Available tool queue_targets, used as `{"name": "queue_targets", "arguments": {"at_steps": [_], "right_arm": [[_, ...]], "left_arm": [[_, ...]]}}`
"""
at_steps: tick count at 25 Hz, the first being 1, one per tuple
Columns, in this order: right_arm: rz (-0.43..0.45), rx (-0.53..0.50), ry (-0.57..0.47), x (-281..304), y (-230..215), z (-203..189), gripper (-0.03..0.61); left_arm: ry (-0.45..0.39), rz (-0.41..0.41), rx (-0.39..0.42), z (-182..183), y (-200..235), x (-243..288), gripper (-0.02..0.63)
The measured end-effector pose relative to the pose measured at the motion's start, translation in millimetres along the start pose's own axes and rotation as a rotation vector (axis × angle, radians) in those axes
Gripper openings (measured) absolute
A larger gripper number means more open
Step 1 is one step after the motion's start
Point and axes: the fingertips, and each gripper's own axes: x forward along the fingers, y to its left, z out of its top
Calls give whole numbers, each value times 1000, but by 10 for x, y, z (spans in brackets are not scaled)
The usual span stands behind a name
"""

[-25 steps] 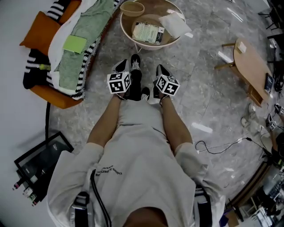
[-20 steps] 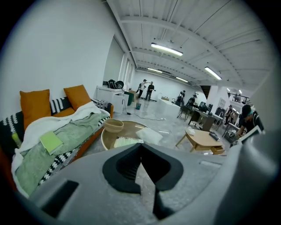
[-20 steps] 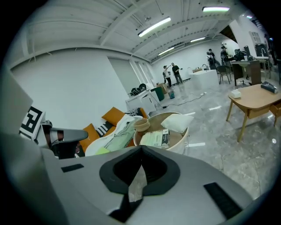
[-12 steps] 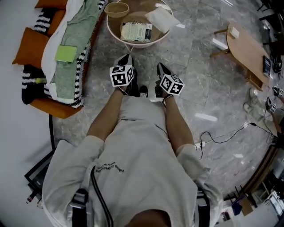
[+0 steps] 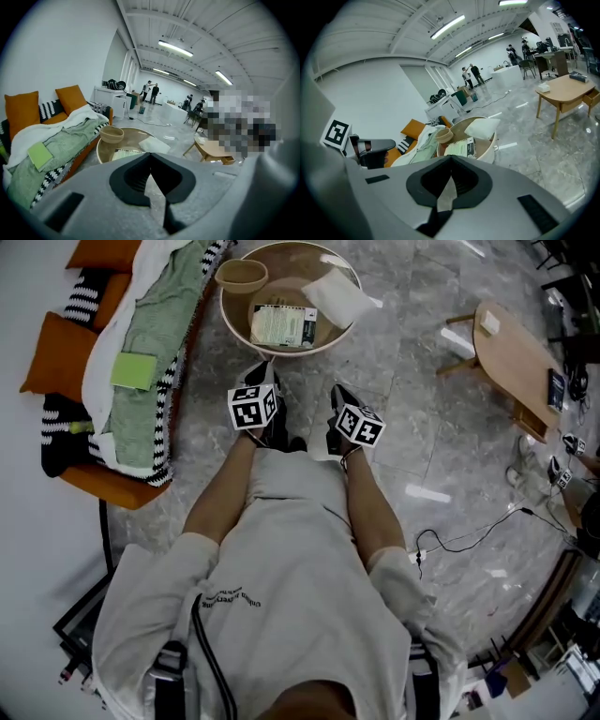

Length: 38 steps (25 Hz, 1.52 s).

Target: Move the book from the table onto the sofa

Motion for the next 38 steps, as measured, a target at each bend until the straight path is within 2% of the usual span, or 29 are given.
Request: {"name": "queue_targets", "arguments": {"at_steps": [5,10,13,16,19,21,24,27,32,35,38], "right_arm": [[14,63,32,353,40,144,6],[-18,47,84,847,83,308,6],[-65,70,117,1113,90,274,6],[-105,70,162,1384,136,230,6],[-130,78,184,1630,201,276,6],[-153,91,192,1753,229,317,6],[-211,111,229,1859,217,295,6],[-262,88,286,1929,207,262,6],[-227,-94,397,2166,288,206,6],[-237,-107,423,2308,214,151,6],[-251,-81,416,2514,48,145,6]], "left_arm": [[-25,31,-60,366,281,205,9],[-23,54,-93,673,622,539,9],[-16,64,-73,831,854,673,9],[19,71,-18,964,1075,816,9],[66,50,-24,1017,1266,992,9],[106,24,-51,990,1369,1119,9],[188,-68,-97,890,1417,1362,9],[248,-136,-138,801,1425,1622,9],[321,-183,-168,615,1551,1976,9],[348,-224,-194,500,1656,2149,9],[377,-256,-174,351,1756,2400,9]]}}
